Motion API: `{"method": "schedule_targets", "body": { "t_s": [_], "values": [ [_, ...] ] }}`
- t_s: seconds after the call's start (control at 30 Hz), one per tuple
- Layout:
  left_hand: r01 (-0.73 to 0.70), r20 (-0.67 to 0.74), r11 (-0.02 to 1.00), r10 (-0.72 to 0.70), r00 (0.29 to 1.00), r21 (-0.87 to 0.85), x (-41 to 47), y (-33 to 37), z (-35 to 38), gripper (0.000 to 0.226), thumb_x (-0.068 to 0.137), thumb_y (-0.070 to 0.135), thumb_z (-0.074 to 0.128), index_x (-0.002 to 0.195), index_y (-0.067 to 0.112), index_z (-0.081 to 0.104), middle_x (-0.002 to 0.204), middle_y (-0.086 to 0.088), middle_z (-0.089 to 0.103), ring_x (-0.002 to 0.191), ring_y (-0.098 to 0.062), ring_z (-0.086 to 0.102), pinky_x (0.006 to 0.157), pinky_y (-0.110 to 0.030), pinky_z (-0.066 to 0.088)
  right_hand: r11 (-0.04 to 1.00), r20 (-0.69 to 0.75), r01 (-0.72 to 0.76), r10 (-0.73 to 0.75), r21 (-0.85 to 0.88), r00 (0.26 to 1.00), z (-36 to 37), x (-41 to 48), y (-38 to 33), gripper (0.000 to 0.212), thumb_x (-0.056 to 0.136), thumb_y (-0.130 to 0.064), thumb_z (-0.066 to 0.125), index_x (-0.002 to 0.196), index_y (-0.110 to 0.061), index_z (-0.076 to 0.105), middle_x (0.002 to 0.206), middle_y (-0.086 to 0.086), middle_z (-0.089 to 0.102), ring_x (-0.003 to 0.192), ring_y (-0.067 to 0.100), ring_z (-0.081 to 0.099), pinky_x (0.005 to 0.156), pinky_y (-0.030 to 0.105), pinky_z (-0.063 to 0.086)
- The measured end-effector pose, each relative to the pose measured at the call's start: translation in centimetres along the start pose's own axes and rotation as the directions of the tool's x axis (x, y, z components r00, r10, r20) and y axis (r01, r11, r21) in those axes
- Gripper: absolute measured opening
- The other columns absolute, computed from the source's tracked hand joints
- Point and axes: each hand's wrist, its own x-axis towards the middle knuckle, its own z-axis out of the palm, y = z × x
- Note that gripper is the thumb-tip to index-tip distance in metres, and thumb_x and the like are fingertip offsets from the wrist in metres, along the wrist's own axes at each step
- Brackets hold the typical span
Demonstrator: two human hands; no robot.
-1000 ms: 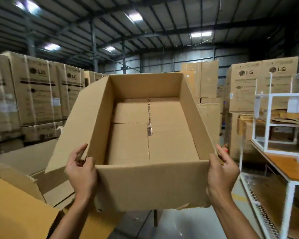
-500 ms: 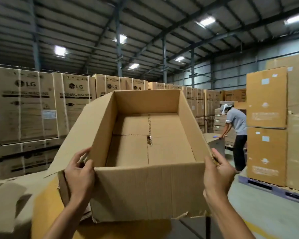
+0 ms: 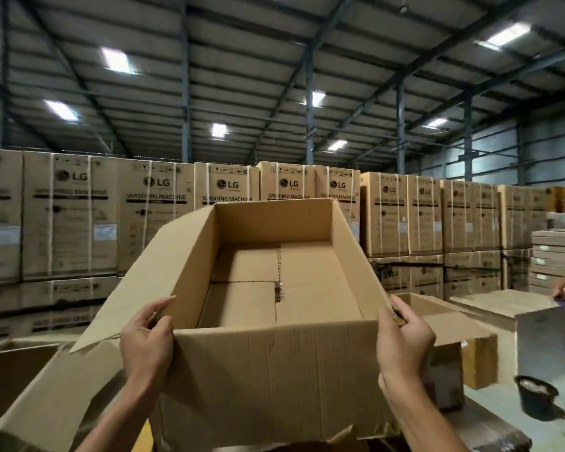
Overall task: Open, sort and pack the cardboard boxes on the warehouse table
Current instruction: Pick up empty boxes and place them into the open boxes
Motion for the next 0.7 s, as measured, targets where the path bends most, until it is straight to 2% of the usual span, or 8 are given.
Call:
{"method": "schedule_targets", "body": {
  "t_s": [0.07, 0.17, 0.27, 0.33, 0.43, 0.53, 0.6, 0.7],
  "values": [
    [0.012, 0.019, 1.000, -0.012, 1.000, 0.022, 2.1, -1.6, 0.3, 0.037, 0.089, -0.010, 0.052, 0.111, 0.011, 0.073, 0.111, -0.004, 0.070, 0.108, -0.018, 0.060, 0.090, -0.029, 0.043, 1.000, 0.033, -0.007, 0.007, -0.005, 0.999, 2.3, 1.3, 1.0, 0.046, 0.092, -0.015, 0.068, 0.136, -0.011, 0.058, 0.126, 0.009, 0.066, 0.115, 0.025, 0.063, 0.092, 0.051, 0.057],
    [0.051, -0.019, 0.998, -0.051, 0.999, 0.043, 5.5, -3.8, 0.8, 0.037, 0.088, -0.006, 0.054, 0.105, 0.018, 0.076, 0.107, -0.001, 0.071, 0.106, -0.018, 0.061, 0.090, -0.033, 0.047, 1.000, 0.107, -0.018, 0.017, 0.013, 0.994, 6.2, 3.5, 2.5, 0.046, 0.093, -0.018, 0.068, 0.137, -0.011, 0.057, 0.120, 0.006, 0.065, 0.108, 0.023, 0.063, 0.086, 0.043, 0.059],
    [0.088, -0.039, 0.992, -0.084, 0.996, 0.095, 8.3, -6.8, 1.7, 0.036, 0.086, -0.006, 0.054, 0.099, 0.020, 0.076, 0.103, 0.000, 0.071, 0.105, -0.019, 0.062, 0.090, -0.033, 0.047, 0.999, 0.161, -0.049, 0.049, -0.005, 0.986, 10.3, 6.0, 5.5, 0.046, 0.092, -0.018, 0.068, 0.137, -0.011, 0.058, 0.122, 0.006, 0.065, 0.105, 0.022, 0.064, 0.085, 0.043, 0.059],
    [0.099, -0.043, 0.984, -0.094, 0.995, 0.147, 9.3, -9.0, 2.2, 0.036, 0.085, -0.006, 0.055, 0.097, 0.021, 0.076, 0.098, 0.002, 0.071, 0.101, -0.018, 0.062, 0.083, -0.029, 0.046, 0.995, 0.182, -0.078, 0.089, -0.066, 0.979, 12.7, 7.2, 8.4, 0.045, 0.092, -0.021, 0.068, 0.135, -0.014, 0.060, 0.121, 0.005, 0.067, 0.099, 0.021, 0.066, 0.081, 0.045, 0.060],
    [0.141, -0.047, 0.959, -0.133, 0.990, 0.245, 9.3, -12.1, 3.1, 0.031, 0.087, -0.005, 0.055, 0.097, 0.017, 0.075, 0.085, 0.010, 0.067, 0.083, -0.011, 0.059, 0.071, -0.024, 0.045, 0.969, 0.176, -0.120, 0.160, -0.217, 0.971, 14.8, 7.7, 13.5, 0.042, 0.091, -0.026, 0.067, 0.131, -0.017, 0.064, 0.120, 0.005, 0.070, 0.098, 0.025, 0.067, 0.079, 0.049, 0.060],
    [0.202, -0.003, 0.913, -0.215, 0.977, 0.354, 8.5, -15.7, 3.8, 0.028, 0.091, 0.002, 0.056, 0.099, 0.020, 0.075, 0.100, 0.003, 0.068, 0.096, -0.015, 0.058, 0.087, -0.033, 0.048, 0.914, 0.169, -0.201, 0.274, -0.353, 0.947, 15.4, 7.8, 18.6, 0.032, 0.092, -0.024, 0.064, 0.120, -0.011, 0.071, 0.115, 0.007, 0.072, 0.090, 0.026, 0.066, 0.067, 0.032, 0.053],
    [0.238, 0.048, 0.875, -0.284, 0.958, 0.421, 7.6, -17.5, 4.1, 0.026, 0.093, 0.006, 0.056, 0.097, 0.024, 0.074, 0.103, 0.002, 0.068, 0.102, -0.016, 0.058, 0.089, -0.035, 0.047, 0.863, 0.189, -0.246, 0.358, -0.442, 0.915, 15.2, 7.8, 21.2, 0.023, 0.093, -0.022, 0.063, 0.110, -0.009, 0.073, 0.106, 0.011, 0.074, 0.078, 0.024, 0.064, 0.060, 0.029, 0.047],
    [0.285, 0.048, 0.821, -0.353, 0.934, 0.495, 5.7, -18.8, 4.5, 0.022, 0.095, 0.012, 0.056, 0.100, 0.023, 0.074, 0.102, 0.003, 0.065, 0.102, -0.016, 0.057, 0.086, -0.034, 0.047, 0.798, 0.249, -0.209, 0.407, -0.566, 0.879, 14.7, 7.6, 23.1, 0.014, 0.094, -0.015, 0.063, 0.106, -0.012, 0.069, 0.105, 0.010, 0.071, 0.085, 0.025, 0.064, 0.079, 0.039, 0.056]
  ]
}}
